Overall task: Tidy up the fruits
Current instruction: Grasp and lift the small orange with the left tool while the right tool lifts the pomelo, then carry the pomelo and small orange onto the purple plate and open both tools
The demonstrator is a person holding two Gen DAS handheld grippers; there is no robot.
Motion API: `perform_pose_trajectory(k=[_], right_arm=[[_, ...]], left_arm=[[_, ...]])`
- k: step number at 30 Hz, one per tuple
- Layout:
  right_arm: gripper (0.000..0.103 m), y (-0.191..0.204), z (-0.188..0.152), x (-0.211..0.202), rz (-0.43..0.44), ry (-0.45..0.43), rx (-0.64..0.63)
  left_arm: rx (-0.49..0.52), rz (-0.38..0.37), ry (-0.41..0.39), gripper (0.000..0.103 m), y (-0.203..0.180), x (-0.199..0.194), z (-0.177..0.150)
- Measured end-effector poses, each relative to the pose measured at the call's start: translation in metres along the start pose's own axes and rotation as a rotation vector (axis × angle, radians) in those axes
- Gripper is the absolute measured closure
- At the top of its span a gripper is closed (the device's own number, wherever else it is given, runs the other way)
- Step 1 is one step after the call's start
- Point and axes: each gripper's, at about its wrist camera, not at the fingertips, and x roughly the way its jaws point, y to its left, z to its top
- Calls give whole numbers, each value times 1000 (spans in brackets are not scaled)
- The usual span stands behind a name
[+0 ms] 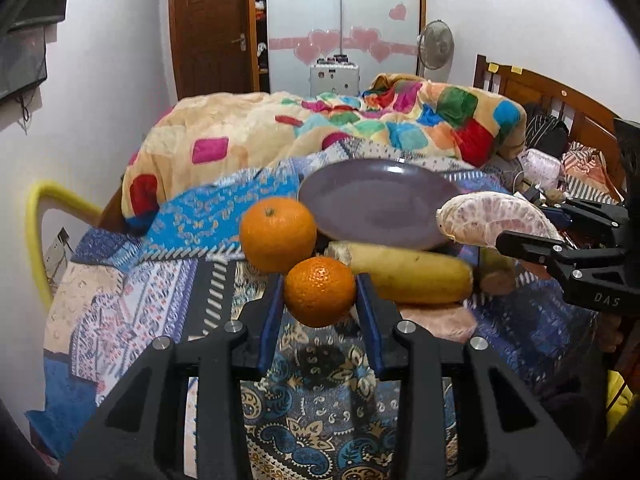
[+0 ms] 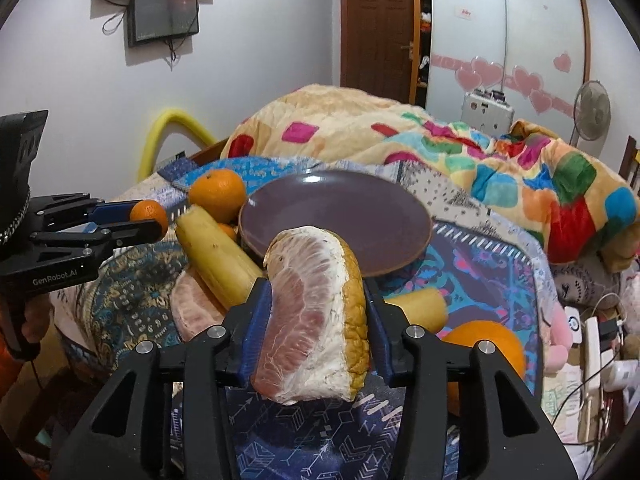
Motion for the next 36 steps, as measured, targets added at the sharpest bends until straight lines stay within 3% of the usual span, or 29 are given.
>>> perform_pose_trajectory(k=[8, 9, 10, 14, 21, 23, 25, 27, 36], right_arm=[[61, -8, 19, -21, -37, -88, 28], [64, -9, 21, -23, -41, -99, 34], [76, -11, 23, -24, -48, -110, 37], [84, -18, 36, -27, -42, -138, 52], [84, -27, 26, 1, -25, -59, 60], [81, -32, 21, 2, -7, -45, 69], [57, -35, 18, 3, 12, -30, 76], [43, -33, 16, 4, 22, -27, 61], [42, -25, 4, 30, 15, 84, 30]], left_arm=[[4, -16, -53, 67, -9, -2, 27], [8, -16, -63, 67, -11, -2, 32], [11, -17, -71, 67, -13, -2, 36], [32, -15, -104, 67, -21, 1, 52], [22, -10, -90, 67, -20, 16, 58], [28, -7, -83, 67, -19, 19, 56], [28, -7, -71, 67, -19, 21, 53], [30, -8, -60, 67, -20, 23, 50], [36, -10, -39, 67, -21, 31, 42]])
